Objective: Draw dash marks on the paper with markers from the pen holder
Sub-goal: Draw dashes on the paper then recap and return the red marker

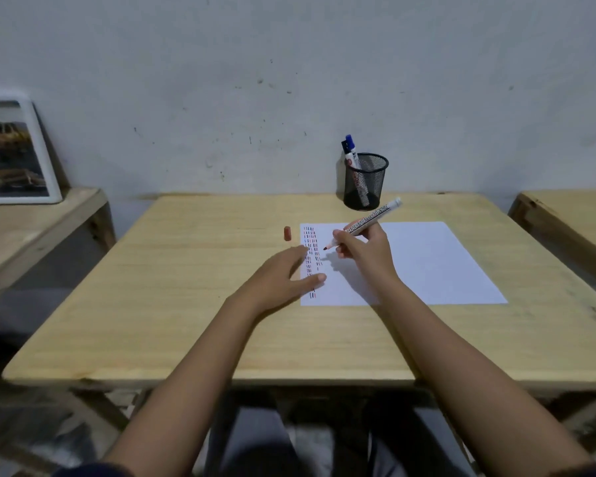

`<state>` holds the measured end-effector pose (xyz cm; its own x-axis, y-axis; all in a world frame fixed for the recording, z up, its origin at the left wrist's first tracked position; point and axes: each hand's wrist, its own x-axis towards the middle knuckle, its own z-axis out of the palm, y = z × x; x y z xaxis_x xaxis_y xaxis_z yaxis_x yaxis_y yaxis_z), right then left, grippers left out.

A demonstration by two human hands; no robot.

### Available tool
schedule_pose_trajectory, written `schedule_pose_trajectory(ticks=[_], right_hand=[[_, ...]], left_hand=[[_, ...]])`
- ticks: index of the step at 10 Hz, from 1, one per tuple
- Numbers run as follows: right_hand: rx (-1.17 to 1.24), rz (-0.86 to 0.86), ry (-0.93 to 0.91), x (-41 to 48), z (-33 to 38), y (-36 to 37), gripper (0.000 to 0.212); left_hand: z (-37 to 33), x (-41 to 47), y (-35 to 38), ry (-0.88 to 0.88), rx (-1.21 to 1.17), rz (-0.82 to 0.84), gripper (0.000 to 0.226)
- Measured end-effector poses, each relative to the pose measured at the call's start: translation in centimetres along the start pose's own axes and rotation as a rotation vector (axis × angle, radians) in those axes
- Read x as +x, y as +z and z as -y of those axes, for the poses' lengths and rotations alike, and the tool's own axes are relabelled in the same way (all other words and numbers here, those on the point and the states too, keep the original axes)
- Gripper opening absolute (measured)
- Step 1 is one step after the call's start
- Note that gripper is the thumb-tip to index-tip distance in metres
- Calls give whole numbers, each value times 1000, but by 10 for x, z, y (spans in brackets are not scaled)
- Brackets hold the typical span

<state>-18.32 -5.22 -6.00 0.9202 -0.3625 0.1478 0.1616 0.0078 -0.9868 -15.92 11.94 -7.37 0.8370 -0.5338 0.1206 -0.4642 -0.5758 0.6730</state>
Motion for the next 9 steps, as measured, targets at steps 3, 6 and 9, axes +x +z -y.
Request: schedule_pose_trajectory(ticks=[3, 6, 9], right_hand=[[-66, 94, 22, -15, 0, 10, 18], [-85, 115, 38, -14, -1, 11, 18], [-89, 134, 38, -15, 0, 11, 18]], left_hand=[[0, -11, 7, -33, 296, 93, 77], [0, -11, 7, -37, 287, 86, 78], [-1, -12, 7, -40, 290, 84, 77]])
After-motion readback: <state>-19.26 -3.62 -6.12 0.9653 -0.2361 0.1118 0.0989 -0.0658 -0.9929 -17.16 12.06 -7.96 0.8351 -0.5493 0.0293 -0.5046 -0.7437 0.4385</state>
